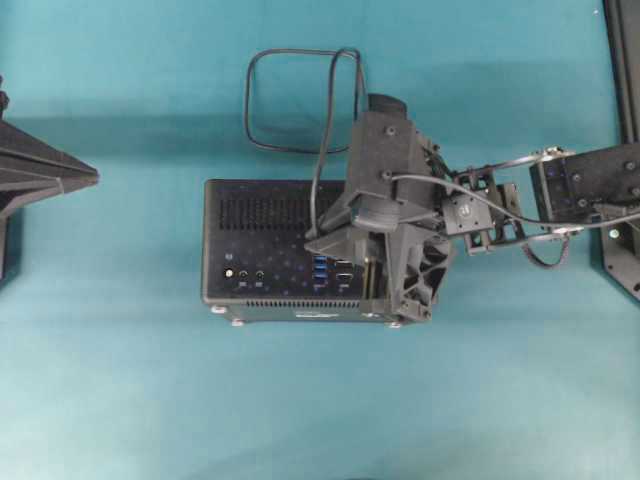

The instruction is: Insert the USB into the PC box with both arms.

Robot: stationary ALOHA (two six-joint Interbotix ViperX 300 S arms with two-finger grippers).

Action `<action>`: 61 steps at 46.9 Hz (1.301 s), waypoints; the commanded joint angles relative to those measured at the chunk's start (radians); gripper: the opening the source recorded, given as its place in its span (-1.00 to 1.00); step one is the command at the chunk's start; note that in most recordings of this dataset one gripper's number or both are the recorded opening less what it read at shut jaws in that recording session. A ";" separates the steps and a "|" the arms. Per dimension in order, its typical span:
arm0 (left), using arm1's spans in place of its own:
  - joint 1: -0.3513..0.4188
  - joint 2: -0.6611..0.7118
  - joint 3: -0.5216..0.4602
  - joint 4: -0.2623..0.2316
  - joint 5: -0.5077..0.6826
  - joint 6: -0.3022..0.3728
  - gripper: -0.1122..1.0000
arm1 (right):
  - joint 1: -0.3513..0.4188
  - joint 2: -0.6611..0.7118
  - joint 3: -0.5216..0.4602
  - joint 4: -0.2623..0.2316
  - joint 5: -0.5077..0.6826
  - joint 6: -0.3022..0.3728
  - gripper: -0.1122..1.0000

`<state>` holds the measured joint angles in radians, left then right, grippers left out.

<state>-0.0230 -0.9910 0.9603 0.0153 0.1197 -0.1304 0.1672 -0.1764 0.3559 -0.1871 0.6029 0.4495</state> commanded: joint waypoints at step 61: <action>-0.052 0.034 -0.087 0.003 0.152 0.037 -0.80 | 0.011 -0.262 0.138 -0.057 0.000 0.006 0.54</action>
<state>-0.0767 -0.9725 0.9311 0.0138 0.2301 -0.1089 0.1718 -0.4126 0.4985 -0.2408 0.6075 0.4495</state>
